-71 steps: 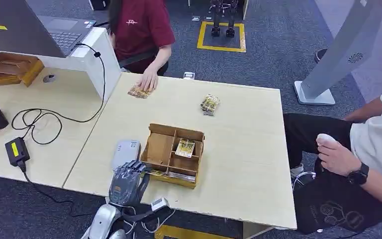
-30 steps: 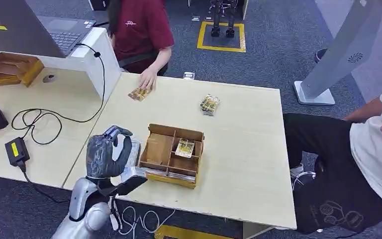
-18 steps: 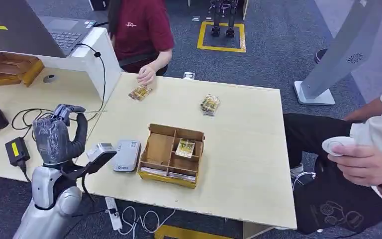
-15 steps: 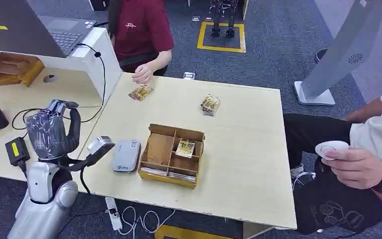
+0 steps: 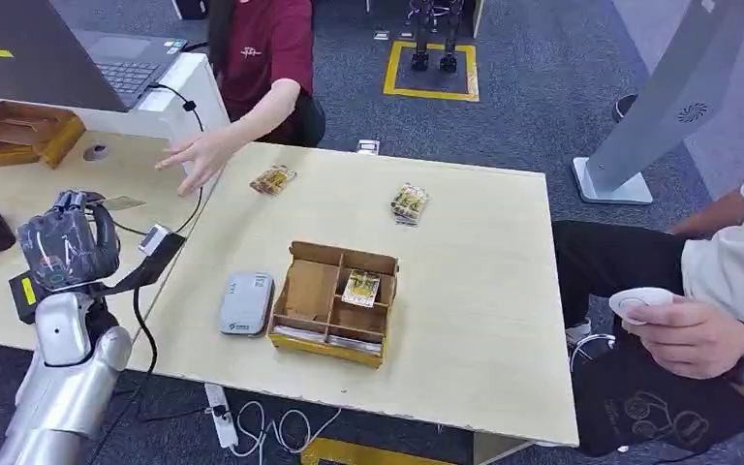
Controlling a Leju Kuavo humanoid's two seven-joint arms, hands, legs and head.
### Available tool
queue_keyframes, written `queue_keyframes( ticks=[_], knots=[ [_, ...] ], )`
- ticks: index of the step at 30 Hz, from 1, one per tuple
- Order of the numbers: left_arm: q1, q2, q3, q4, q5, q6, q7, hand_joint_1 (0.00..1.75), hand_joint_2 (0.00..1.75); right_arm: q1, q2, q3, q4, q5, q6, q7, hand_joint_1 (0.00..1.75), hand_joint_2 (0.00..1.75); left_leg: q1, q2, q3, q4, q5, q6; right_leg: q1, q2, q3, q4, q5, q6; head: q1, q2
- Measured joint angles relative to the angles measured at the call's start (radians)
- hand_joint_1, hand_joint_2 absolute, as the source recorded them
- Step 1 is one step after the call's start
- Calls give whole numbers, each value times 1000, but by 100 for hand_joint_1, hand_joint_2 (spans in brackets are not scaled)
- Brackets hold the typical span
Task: Pass the card to the sensor for recognition and then transmit it.
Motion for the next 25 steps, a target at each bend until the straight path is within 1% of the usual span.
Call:
queue_keyframes(
  ticks=[8, 19, 23, 24, 25],
  knots=[
    [-3, -2, 12, 41, 4, 4, -2, 175, 175, -1, 0, 1, 0, 0, -1, 0, 0, 0, 0, 0, 0, 0, 0, 0, 0, 0, 0, 0, 0, 0, 0, 0],
    [-4, -6, 14, 54, 19, 5, -7, 175, 175, -1, 0, 1, 0, -3, -1, 0, 0, 0, 0, 0, 0, 0, 0, 0, 0, 0, 0, 0, 0, 0, 0, 0],
    [-4, -10, 15, 55, 37, 4, -19, 175, 175, -1, 0, 1, 0, -6, -1, 0, 0, 0, 0, 0, 0, 0, 0, 0, 0, 0, 0, 0, 0, 0, 0, 0],
    [-4, -11, 15, 55, 39, 4, -21, 169, 175, -1, 0, 1, 0, -6, -1, 2, 0, 0, 0, 0, 0, 0, 0, 0, 0, 0, 0, 0, 0, 0, 0, 0],
    [-4, -13, 15, 55, 42, 4, -24, 152, 175, -1, 0, 1, 0, -7, 0, 4, 0, 0, 0, 0, 0, 0, 0, 0, 0, 0, 0, 0, 0, 0, 0, 0]
  ],
)
